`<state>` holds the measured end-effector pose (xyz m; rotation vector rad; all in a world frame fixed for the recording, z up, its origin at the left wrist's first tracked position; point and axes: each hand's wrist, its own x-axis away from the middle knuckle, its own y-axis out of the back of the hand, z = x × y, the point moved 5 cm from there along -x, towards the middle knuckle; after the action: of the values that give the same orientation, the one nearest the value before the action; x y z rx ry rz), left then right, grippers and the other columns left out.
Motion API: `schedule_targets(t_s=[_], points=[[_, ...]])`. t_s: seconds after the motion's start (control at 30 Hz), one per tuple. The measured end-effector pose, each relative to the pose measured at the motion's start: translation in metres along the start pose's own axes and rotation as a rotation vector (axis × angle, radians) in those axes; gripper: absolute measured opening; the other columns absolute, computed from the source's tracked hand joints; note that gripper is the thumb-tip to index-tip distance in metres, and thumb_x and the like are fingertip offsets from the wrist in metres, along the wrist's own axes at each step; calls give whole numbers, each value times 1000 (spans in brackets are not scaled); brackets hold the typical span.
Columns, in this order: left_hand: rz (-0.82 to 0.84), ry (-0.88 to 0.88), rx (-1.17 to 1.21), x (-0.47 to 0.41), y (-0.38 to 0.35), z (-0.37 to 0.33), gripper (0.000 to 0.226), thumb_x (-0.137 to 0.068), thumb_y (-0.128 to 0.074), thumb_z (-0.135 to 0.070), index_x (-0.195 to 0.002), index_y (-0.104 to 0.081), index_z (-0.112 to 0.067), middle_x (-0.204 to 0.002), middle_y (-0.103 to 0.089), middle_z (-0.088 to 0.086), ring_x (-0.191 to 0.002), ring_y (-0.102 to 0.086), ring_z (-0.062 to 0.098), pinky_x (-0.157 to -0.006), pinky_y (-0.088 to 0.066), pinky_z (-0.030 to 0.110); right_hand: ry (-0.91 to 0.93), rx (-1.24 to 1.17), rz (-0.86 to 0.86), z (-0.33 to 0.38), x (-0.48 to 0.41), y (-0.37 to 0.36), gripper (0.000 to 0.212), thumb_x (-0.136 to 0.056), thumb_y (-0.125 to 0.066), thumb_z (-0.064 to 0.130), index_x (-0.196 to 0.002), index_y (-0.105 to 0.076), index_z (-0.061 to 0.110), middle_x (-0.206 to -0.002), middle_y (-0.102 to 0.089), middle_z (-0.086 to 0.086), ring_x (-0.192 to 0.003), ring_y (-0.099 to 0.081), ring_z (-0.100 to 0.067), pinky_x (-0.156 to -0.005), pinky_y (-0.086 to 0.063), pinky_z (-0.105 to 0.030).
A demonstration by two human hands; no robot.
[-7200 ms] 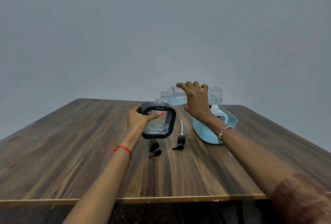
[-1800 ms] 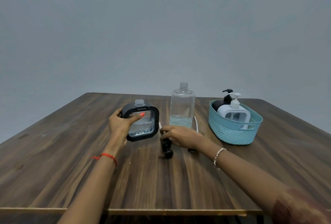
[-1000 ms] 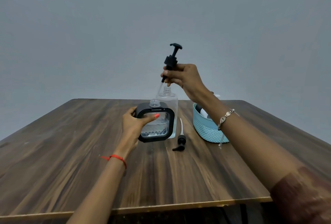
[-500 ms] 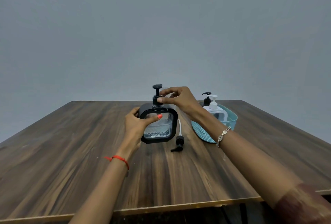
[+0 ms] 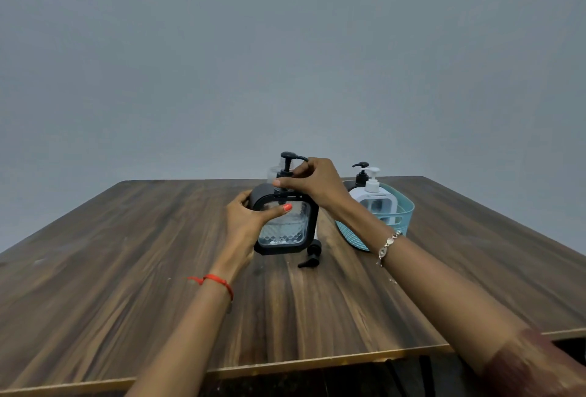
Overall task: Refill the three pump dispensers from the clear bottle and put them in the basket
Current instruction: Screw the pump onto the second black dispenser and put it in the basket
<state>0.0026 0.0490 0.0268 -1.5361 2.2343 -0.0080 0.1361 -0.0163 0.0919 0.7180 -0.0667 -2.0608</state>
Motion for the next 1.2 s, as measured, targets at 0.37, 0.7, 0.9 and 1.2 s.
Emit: schedule_targets(t_s=[0.37,0.7,0.9,1.2], points=[[5,23,31,2,-7,1,43,-50,-88,-4,-86,-65,-10,-73,-73,-2,-65,-69,10,-55,-55,23,1,-351,105,2,7,7,34,-73,-66,-13,-104,-62,-1,-77,-67,-6,-66,-67,-8,-61,-50,-14],[33,25,36,3,-13,-2,46,-48,-88,-7,-88,-66,-12,-72,-74,-3,-68,-71,12,-53,-53,21,1,-267,164,5,9,11,33,-79,-61,-8,-111,-62,0,-89,-63,-14,-72,-62,-11,-66,-50,-13],[43,16,10,5,-16,-3,48,-47,-89,-10,-88,-65,-14,-79,-73,-1,-70,-71,13,-56,-55,24,-33,-23,31,3,7,13,35,-63,-85,18,-83,-57,11,-88,-66,-15,-81,-65,-25,-81,-53,-39],[52,34,12,6,-19,-1,50,-48,-89,-9,-92,-64,-12,-82,-73,1,-73,-71,16,-60,-57,28,25,-84,66,5,7,12,28,-67,-82,15,-92,-70,8,-56,-56,6,-59,-56,-8,-64,-48,-20]])
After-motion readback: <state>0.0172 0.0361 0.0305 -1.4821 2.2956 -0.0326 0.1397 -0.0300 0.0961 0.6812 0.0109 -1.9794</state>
